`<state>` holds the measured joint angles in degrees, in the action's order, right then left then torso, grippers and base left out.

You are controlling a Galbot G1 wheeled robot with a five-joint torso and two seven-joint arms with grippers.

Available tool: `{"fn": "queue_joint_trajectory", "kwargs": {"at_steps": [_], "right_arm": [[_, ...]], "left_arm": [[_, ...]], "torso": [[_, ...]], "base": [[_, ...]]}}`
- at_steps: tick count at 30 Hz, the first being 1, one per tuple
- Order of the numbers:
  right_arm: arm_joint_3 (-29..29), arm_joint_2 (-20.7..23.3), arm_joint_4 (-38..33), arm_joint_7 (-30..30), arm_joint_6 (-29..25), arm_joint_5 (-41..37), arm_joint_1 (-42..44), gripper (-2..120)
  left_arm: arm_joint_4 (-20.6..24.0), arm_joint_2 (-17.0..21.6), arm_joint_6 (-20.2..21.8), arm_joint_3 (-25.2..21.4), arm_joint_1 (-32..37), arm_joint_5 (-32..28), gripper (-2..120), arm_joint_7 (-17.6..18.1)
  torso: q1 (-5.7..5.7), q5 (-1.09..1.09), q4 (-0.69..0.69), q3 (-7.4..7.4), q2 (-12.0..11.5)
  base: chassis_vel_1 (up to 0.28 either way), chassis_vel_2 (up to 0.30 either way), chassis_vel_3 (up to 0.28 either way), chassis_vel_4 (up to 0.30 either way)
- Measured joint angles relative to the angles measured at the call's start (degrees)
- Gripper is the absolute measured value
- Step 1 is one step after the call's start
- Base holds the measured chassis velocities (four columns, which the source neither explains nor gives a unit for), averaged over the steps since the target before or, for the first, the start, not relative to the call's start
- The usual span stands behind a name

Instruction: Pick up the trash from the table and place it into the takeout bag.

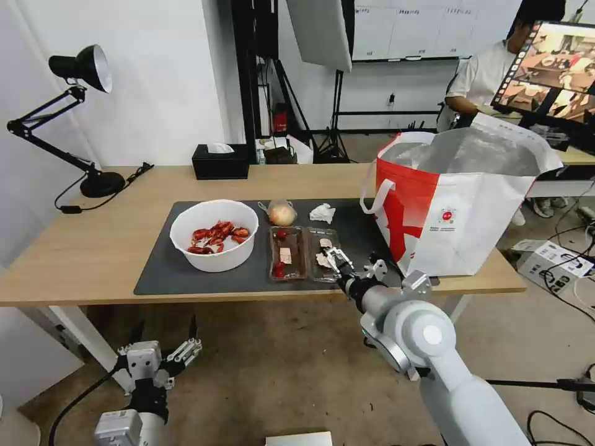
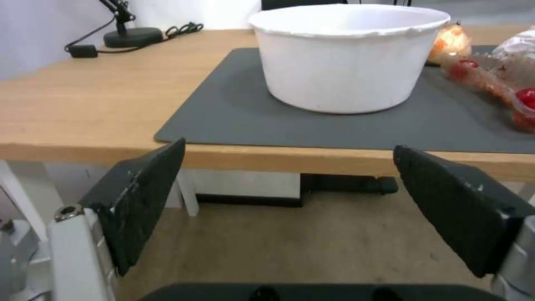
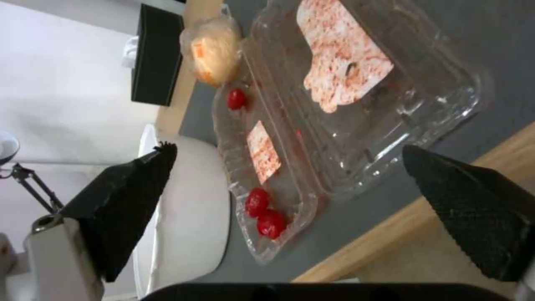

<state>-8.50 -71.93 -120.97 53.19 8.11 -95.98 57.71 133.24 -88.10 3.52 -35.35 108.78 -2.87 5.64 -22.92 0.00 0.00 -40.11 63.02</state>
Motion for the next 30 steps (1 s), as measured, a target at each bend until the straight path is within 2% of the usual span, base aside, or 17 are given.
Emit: {"fn": "queue_joint_trajectory", "kwargs": {"at_steps": [9, 30], "right_arm": [[0.6, -2.0, 1.7, 1.4, 0.2, -0.9, -0.1, 100], [0.4, -4.8, 3.2, 1.2, 0.3, 0.6, -0.4, 100]], "left_arm": [[0.0, 0.5, 0.1, -0.6, -0.5, -2.1, 100, 0.0], [-0.6, 0.7, -0.4, -0.3, -0.6, -2.4, 100, -0.2]], "torso": [[0.0, 0.0, 0.0, 0.0, 0.0], [0.0, 0.01, 0.0, 0.0, 0.0]], "base": [[0.0, 0.0, 0.0, 0.0], [0.0, 0.0, 0.0, 0.0]]}}
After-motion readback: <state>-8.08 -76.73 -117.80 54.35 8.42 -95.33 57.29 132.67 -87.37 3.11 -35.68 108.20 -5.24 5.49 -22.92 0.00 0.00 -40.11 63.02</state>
